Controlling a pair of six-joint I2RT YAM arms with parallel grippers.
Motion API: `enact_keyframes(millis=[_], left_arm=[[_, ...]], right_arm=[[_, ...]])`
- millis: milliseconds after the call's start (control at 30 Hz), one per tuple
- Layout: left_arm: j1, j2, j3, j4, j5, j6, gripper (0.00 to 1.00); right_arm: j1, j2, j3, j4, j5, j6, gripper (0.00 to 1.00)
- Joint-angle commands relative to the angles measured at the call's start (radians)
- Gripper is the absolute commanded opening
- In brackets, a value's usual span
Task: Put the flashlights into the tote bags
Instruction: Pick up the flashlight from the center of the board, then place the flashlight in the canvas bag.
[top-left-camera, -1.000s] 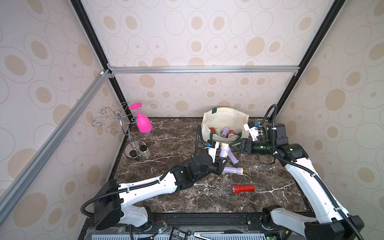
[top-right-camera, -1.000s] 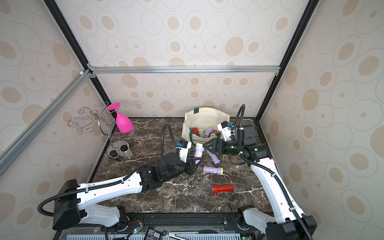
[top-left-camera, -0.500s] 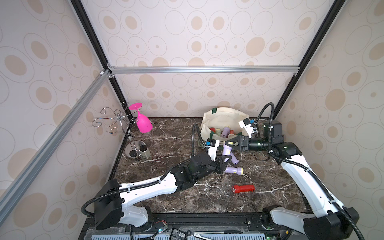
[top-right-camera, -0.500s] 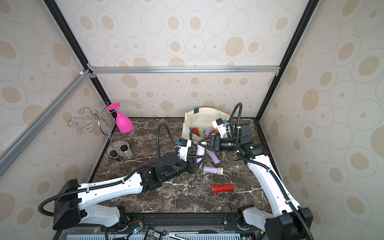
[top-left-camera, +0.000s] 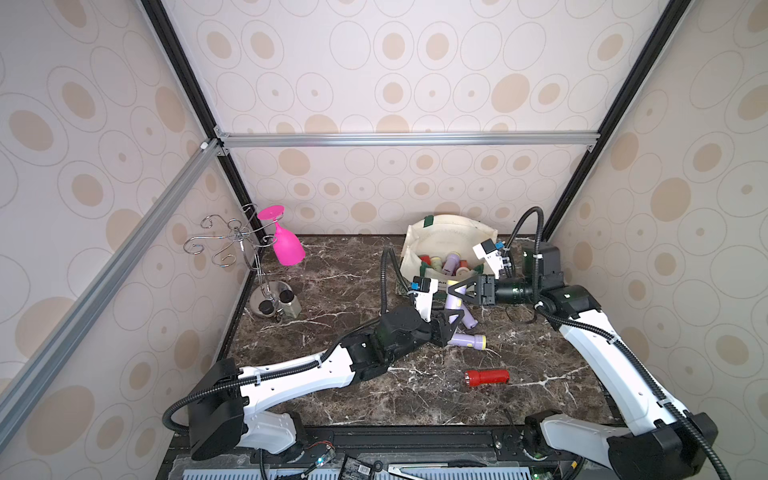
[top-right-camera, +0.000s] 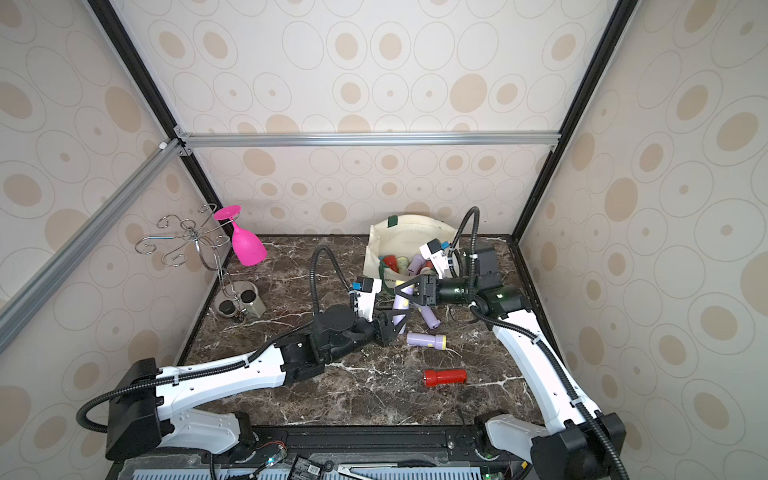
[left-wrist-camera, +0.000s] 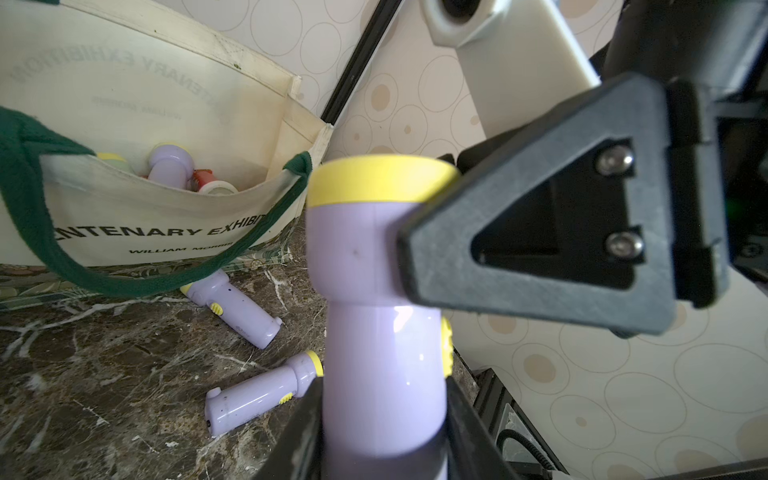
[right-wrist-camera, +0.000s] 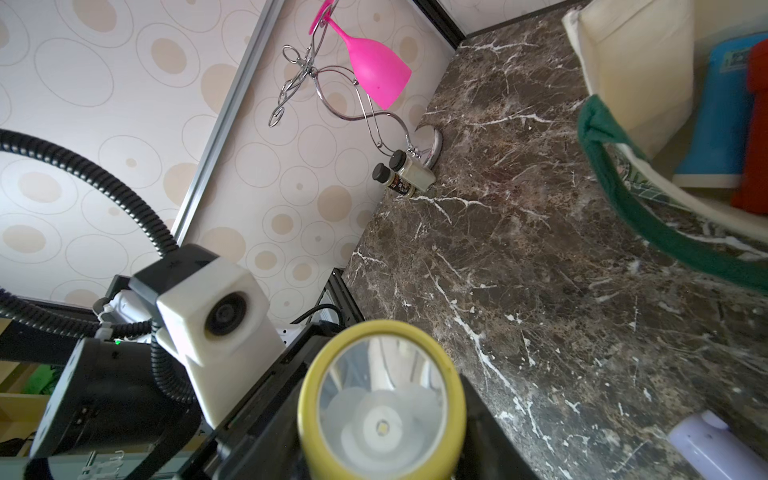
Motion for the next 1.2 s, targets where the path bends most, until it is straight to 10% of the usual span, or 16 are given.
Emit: enact_keyframes(millis=[0, 67, 400, 1167], left_arm=[[0.010, -0.013, 0.009, 0.033, -0.001, -0.007, 0.13], [0.011, -0.014, 0.010, 0.022, -0.006, -0.003, 0.17], [0.010, -0.029, -0.014, -0.060, -0.080, -0.014, 0.98], [0.010, -0.051, -0.126, -0.114, -0.079, -0.031, 1.00]], right_arm=[[0.005, 0.002, 0.009, 0.009, -0.002, -0.012, 0.40], [0.006, 0.002, 0.014, 0.006, 0.000, -0.017, 0.32], [0.005, 0.077, 0.184, -0.167, 0.206, -0.101, 0.00], [0.006, 0.605, 0.871, -0.378, 0.656, -0.234, 0.00]])
